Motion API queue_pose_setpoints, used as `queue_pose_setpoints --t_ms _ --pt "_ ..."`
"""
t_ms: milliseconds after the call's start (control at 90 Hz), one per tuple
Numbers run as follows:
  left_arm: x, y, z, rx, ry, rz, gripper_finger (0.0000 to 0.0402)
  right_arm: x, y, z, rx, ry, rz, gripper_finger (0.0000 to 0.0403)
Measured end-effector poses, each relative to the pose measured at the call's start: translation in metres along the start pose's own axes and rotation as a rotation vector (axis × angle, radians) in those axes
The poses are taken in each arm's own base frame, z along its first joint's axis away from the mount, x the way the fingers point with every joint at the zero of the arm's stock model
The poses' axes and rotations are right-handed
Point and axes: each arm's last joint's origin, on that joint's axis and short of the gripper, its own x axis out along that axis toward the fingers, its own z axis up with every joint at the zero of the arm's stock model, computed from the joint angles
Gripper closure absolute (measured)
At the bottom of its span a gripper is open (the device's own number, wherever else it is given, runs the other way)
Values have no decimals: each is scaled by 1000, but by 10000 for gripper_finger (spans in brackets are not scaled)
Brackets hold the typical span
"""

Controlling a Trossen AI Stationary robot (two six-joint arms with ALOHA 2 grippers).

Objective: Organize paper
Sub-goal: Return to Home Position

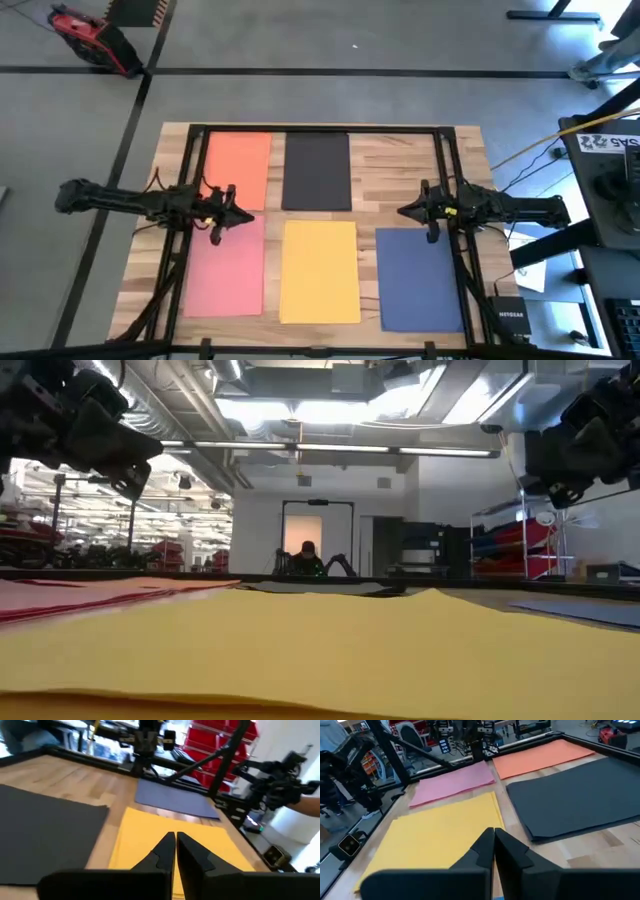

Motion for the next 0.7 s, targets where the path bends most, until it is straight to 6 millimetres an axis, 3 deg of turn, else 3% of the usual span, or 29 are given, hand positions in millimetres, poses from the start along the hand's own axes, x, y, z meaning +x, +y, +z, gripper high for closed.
queue_pose_setpoints --t_ms 289,700 --pt "-12 3 3 29 -72 118 402 0 -1 0 -3 -9 -38 403" --pt "-10 12 1 46 -50 232 402 0 -4 1 -35 -36 -140 403"
